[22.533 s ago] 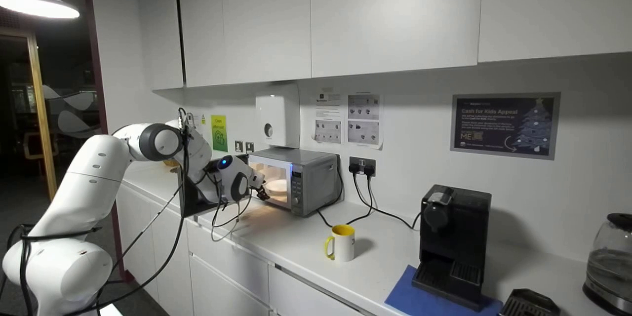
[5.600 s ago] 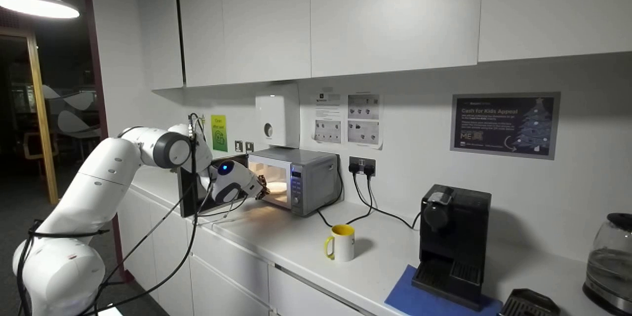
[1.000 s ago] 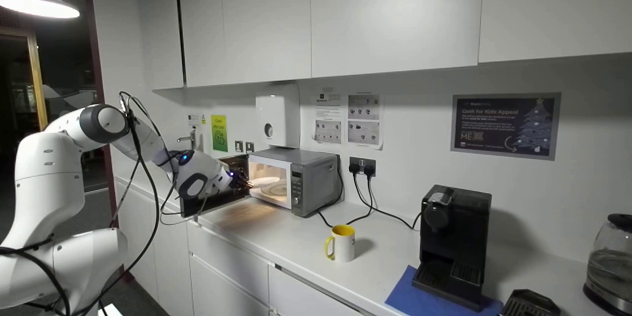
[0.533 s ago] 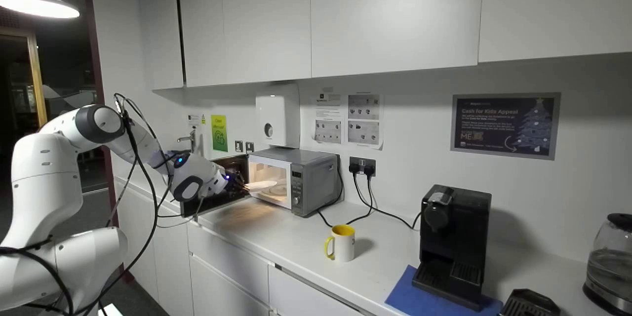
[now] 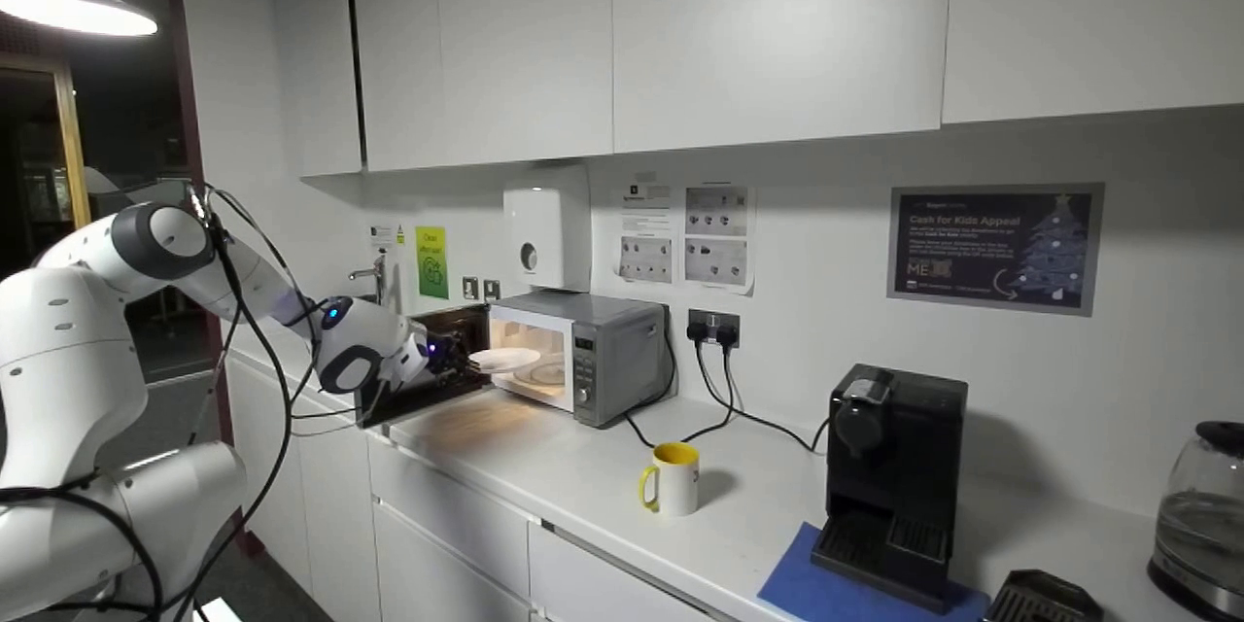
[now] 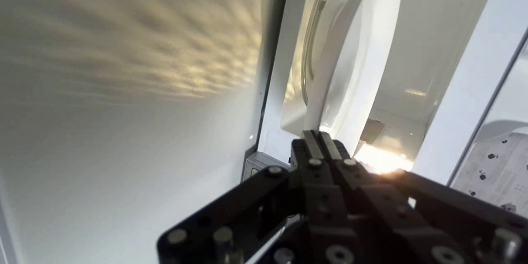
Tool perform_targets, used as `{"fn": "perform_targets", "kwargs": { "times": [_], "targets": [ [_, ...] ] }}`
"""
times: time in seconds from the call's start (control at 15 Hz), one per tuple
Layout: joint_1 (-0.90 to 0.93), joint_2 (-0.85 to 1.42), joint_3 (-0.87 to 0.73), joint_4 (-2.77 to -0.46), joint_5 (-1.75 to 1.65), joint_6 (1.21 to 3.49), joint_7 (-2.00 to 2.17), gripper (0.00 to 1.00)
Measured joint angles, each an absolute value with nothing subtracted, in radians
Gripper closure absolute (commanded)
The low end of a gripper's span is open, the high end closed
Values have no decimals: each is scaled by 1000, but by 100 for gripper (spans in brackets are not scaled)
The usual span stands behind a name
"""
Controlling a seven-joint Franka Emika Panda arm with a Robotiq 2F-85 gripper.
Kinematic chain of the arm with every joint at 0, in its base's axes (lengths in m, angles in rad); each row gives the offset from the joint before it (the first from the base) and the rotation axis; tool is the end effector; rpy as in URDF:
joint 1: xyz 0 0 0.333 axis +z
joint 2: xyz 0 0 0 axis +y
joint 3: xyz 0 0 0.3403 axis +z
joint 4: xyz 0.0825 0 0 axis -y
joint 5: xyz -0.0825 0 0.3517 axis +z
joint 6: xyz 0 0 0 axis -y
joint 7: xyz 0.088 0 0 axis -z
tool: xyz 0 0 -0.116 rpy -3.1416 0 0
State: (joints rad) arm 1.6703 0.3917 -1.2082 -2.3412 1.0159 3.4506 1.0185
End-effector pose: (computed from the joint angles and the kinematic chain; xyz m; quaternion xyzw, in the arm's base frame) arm 0.4845 0.1781 0.4325 -0.6454 0.5870 -0.3936 0.2896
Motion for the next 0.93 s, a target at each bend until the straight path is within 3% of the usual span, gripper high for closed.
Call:
{"fn": "perform_targets", "kwargs": {
  "times": [0.93],
  "targets": [
    [2050, 505, -1509, -2502, 1195, 3451, 1150, 99]
  ]
}}
